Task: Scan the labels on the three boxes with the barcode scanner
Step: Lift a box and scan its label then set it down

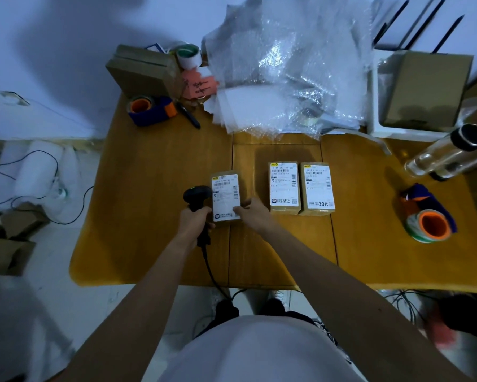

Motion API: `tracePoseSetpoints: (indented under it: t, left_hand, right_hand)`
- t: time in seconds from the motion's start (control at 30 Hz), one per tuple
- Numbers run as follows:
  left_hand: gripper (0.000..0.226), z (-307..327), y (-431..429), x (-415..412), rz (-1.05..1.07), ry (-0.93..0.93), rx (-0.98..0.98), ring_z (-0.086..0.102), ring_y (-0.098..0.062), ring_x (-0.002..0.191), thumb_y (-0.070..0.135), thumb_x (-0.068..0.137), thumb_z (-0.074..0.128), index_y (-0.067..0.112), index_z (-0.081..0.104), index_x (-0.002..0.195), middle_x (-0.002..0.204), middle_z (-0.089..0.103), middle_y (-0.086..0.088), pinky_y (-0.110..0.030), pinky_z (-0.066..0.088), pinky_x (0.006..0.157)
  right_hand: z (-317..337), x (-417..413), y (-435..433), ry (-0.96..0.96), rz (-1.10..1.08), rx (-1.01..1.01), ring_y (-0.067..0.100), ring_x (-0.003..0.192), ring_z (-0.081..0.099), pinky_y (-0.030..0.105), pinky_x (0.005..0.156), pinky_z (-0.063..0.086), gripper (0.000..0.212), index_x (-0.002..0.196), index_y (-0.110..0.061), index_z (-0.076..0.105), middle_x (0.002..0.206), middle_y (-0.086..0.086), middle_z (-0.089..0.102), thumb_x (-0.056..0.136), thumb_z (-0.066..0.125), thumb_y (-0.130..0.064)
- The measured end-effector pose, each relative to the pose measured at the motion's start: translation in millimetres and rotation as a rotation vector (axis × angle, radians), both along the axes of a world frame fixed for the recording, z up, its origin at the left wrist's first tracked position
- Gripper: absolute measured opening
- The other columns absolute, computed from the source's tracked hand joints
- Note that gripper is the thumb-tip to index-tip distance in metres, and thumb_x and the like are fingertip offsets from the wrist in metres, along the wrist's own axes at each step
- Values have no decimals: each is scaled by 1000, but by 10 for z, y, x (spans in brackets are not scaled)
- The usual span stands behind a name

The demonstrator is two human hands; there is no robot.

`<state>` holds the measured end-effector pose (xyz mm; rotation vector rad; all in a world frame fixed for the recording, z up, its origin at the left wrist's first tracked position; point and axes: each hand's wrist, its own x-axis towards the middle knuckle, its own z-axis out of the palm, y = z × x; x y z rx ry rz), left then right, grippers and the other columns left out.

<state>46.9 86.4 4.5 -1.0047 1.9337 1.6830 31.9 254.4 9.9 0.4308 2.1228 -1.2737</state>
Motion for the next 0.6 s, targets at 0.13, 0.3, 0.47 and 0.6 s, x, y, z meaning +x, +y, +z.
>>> tracePoseSetpoints:
  t: [0.13, 0.3, 0.47, 0.6]
  left_hand:
    - [14, 12, 19, 67, 18, -9, -3, 58, -17, 57, 16, 98, 61, 8, 62, 109, 78, 69, -10, -26, 49, 51]
    - [13, 47, 16, 95, 13, -3, -9, 59, -17, 57, 15, 98, 61, 5, 67, 104, 77, 70, -10, -27, 49, 52]
    - [13, 131, 38, 84, 28, 37, 0, 59, -16, 56, 16, 97, 62, 5, 68, 101, 75, 68, -10, -27, 49, 53]
    - [14, 298, 41, -12, 59, 78, 17, 59, -18, 55, 18, 92, 66, 5, 70, 94, 67, 66, -9, -33, 49, 59]
  right_hand:
    - [-40, 65, -29, -13, -66, -46, 27, 124, 64, 40, 102, 55, 32, 131, -8, 56, 135, 13, 65, 101, 61, -19]
    - [-67, 111, -3, -34, -108, -81, 26, 119, 66, 44, 99, 58, 33, 126, -13, 55, 131, 12, 65, 96, 68, -17]
    - [61, 122, 60, -26, -104, -179, 30, 125, 63, 43, 101, 56, 22, 107, -25, 55, 137, 13, 63, 96, 68, -11]
    - [99, 105, 129, -3, -109, -214, 30, 123, 64, 40, 96, 57, 70, 147, -12, 42, 141, 11, 61, 88, 78, -20]
